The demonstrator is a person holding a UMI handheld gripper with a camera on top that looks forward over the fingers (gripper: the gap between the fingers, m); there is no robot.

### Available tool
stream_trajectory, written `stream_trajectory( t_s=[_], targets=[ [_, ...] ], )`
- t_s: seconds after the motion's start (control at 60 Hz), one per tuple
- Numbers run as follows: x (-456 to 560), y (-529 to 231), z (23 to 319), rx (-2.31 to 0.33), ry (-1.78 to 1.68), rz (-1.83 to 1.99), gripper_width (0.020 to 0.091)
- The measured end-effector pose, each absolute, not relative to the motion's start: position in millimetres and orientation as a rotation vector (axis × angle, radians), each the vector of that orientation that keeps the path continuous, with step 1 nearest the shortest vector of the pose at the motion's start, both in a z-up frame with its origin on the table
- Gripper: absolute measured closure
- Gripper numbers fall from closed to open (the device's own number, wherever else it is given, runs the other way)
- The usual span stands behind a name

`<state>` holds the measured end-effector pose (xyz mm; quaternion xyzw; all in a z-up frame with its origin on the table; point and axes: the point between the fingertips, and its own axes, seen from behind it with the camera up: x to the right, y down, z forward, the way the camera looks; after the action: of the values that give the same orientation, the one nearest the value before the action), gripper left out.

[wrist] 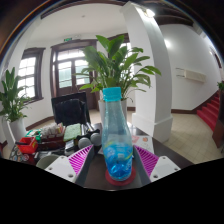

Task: Pour water

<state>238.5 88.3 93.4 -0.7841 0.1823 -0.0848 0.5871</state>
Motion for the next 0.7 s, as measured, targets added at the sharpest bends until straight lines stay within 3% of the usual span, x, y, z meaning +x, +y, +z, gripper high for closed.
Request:
stream_trajectory(
  t_s=[0.217,0.4,0.7],
  targets=[
    [187,6,119,-1.830,0.395,-0.161,0.0314],
    [151,-65,164,-1.814,0.354,-0.192,0.0313],
    [82,-125,215,-1.813,0.224,-0.203,0.0315]
  ],
)
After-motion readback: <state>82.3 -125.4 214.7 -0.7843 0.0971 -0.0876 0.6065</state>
